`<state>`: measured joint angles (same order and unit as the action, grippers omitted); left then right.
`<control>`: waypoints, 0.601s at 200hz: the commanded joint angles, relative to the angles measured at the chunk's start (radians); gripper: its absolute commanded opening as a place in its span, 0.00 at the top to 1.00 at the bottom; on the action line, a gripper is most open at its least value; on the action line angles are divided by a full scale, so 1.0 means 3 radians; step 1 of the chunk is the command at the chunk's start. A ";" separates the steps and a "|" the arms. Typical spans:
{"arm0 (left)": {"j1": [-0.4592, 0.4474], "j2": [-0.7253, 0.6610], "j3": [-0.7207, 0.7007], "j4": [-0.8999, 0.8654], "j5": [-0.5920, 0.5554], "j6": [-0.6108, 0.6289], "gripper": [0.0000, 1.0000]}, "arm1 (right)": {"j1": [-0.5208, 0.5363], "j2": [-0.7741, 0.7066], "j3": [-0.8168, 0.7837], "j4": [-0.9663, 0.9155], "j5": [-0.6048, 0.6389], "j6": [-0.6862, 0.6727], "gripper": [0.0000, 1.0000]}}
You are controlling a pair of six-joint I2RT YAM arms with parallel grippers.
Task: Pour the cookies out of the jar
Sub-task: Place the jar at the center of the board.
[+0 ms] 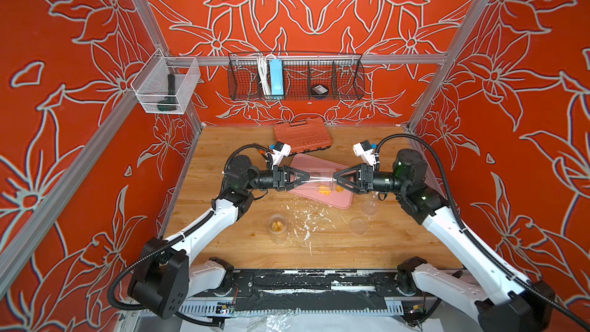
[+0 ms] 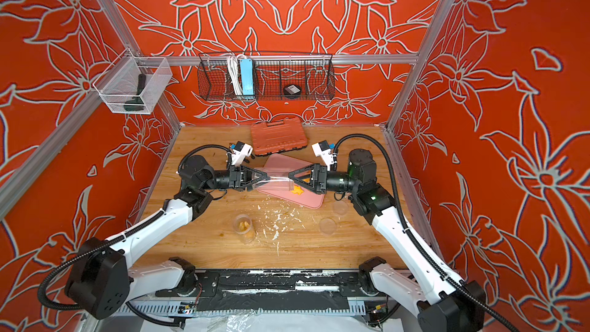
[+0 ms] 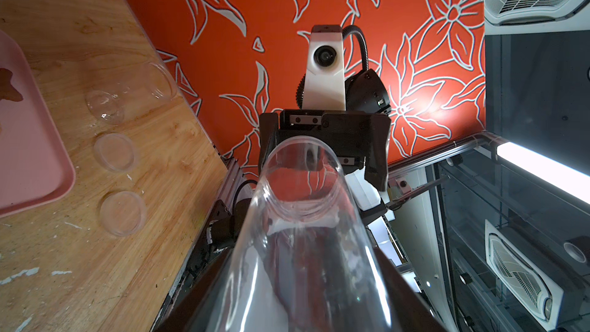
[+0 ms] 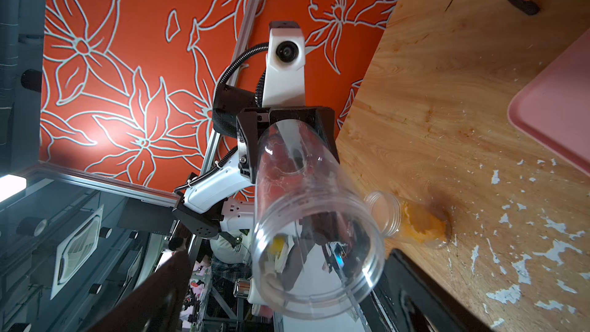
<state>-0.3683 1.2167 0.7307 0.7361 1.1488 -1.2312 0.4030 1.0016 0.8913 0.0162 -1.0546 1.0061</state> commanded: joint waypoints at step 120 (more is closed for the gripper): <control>-0.0117 -0.0010 0.0013 0.0323 0.0057 -0.0140 0.37 | 0.0206 0.0089 0.0005 0.0493 -0.0023 0.0291 0.17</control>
<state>-0.3958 1.2167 0.7311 0.7856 1.1469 -1.2507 0.4541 1.0286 0.8909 0.0929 -1.0534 1.0573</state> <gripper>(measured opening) 0.630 0.838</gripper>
